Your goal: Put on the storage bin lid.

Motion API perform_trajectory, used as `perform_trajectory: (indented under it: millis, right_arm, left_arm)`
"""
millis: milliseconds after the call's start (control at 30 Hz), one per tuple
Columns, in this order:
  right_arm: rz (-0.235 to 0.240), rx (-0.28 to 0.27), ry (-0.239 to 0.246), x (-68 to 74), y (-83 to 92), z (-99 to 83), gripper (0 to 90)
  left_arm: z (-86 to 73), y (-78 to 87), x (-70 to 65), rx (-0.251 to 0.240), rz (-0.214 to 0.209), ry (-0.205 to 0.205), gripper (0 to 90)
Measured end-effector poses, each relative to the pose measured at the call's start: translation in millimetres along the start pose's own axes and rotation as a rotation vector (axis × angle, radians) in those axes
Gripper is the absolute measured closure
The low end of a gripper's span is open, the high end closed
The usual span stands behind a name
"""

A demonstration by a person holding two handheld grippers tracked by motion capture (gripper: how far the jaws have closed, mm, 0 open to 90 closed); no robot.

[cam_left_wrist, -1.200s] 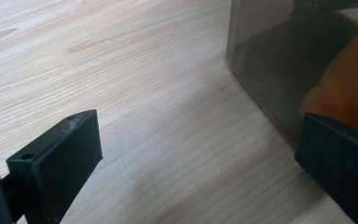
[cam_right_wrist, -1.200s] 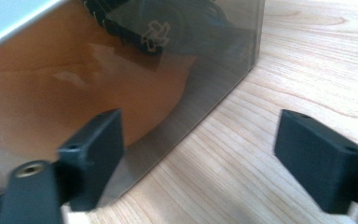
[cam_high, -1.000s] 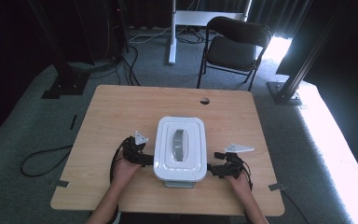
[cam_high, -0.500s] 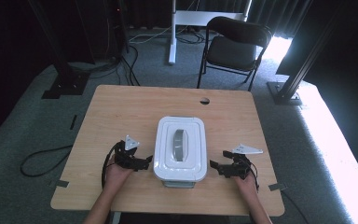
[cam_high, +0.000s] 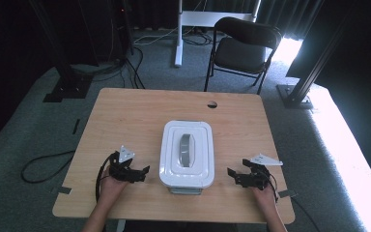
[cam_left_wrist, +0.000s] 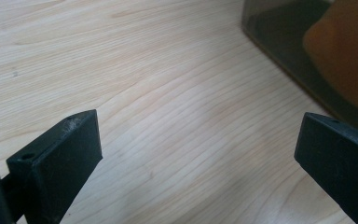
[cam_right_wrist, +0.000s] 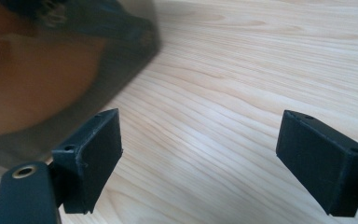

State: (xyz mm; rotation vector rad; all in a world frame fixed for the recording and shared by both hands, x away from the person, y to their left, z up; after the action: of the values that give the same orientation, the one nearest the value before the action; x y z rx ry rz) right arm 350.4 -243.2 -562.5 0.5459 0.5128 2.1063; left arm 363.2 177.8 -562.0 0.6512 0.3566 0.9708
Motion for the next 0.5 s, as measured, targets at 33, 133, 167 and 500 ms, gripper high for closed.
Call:
perform_trajectory:
  millis: [33, 133, 167, 500]
  right_arm:
    - [-0.006, -0.002, -0.002, -1.6, 2.0, -1.3, 13.5]
    - [-0.027, -0.004, -0.011, -6.2, 6.9, -4.8, 13.5]
    - [-0.033, -0.005, -0.015, -7.2, 8.4, -5.9, 13.5]
    - [-0.146, -0.021, -0.030, -19.3, 23.9, -14.1, 13.1]
  left_arm:
    - [-1.7, 0.5, 1.1, 0.004, 0.018, -0.011, 1.0]
    - [-5.0, 2.1, 1.6, 0.004, 0.013, -0.015, 1.1]
    - [-5.8, 3.2, 2.2, -0.001, 0.015, -0.009, 1.1]
    - [-21.0, 13.9, 13.0, -0.004, 0.035, 0.030, 1.1]
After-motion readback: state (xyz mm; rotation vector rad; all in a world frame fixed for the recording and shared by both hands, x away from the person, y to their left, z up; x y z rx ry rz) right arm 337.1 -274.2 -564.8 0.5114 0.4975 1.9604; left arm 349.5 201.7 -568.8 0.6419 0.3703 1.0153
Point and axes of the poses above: each handheld gripper's, and its own axes: y roughly backward along the jaws, z roughly out of its top, x roughly to its left, the point moved 6 cm from there along -y, roughly forward along the jaws
